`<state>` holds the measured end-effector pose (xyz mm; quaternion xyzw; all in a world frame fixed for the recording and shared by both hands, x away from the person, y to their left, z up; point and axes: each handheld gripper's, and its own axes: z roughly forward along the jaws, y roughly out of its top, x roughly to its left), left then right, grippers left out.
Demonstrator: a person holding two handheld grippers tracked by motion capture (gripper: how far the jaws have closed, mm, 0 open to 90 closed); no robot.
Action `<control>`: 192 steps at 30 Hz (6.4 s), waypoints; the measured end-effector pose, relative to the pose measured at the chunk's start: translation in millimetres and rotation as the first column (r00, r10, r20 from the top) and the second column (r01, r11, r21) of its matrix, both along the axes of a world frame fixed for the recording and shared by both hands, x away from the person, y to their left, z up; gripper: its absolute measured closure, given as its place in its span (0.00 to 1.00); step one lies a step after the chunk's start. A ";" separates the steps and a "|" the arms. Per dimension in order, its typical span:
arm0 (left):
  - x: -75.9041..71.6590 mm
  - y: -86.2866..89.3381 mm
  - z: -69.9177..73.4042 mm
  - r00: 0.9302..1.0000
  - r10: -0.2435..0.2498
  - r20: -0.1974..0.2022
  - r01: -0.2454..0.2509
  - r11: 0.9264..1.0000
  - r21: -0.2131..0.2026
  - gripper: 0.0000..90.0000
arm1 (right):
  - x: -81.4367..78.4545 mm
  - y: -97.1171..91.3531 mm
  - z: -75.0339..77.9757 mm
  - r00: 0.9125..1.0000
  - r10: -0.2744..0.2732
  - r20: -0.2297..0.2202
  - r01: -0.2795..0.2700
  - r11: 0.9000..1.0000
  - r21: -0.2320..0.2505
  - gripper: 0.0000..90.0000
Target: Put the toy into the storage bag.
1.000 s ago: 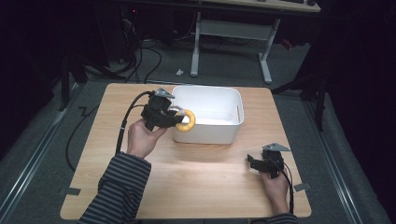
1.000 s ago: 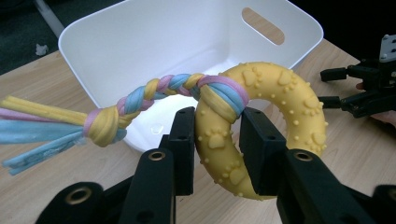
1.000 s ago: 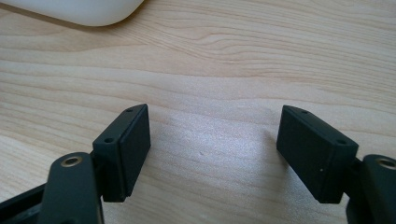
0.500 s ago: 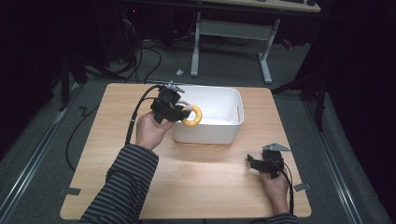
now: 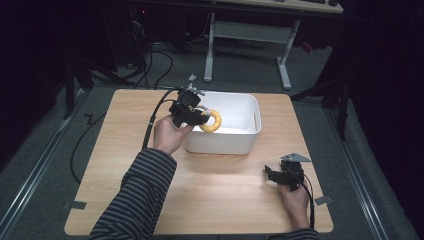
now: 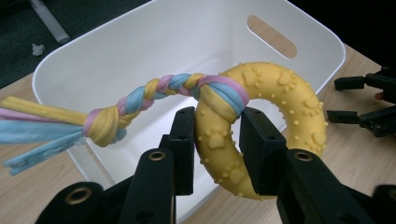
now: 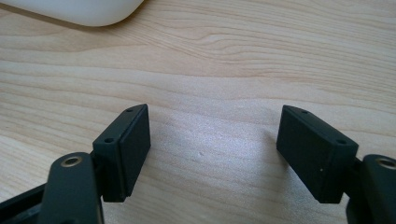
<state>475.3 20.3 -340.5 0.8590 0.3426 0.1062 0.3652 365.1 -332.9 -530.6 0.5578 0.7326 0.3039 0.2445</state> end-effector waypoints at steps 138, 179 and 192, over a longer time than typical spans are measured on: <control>-82.7 171.7 -31.9 0.961 0.277 0.017 -0.262 0.923 -0.282 0.37 | -0.3 0.3 0.1 1.000 -0.005 -0.002 0.005 1.000 0.000 0.29; -94.9 190.1 -139.1 0.897 0.441 -0.043 -0.439 0.871 -0.220 0.33 | -0.4 0.2 0.1 1.000 0.001 0.000 -0.001 1.000 -0.001 0.29; -80.2 171.8 -157.4 0.906 0.423 -0.023 -0.424 0.901 -0.094 0.35 | -0.4 0.2 0.0 1.000 0.001 0.000 -0.001 1.000 -0.001 0.29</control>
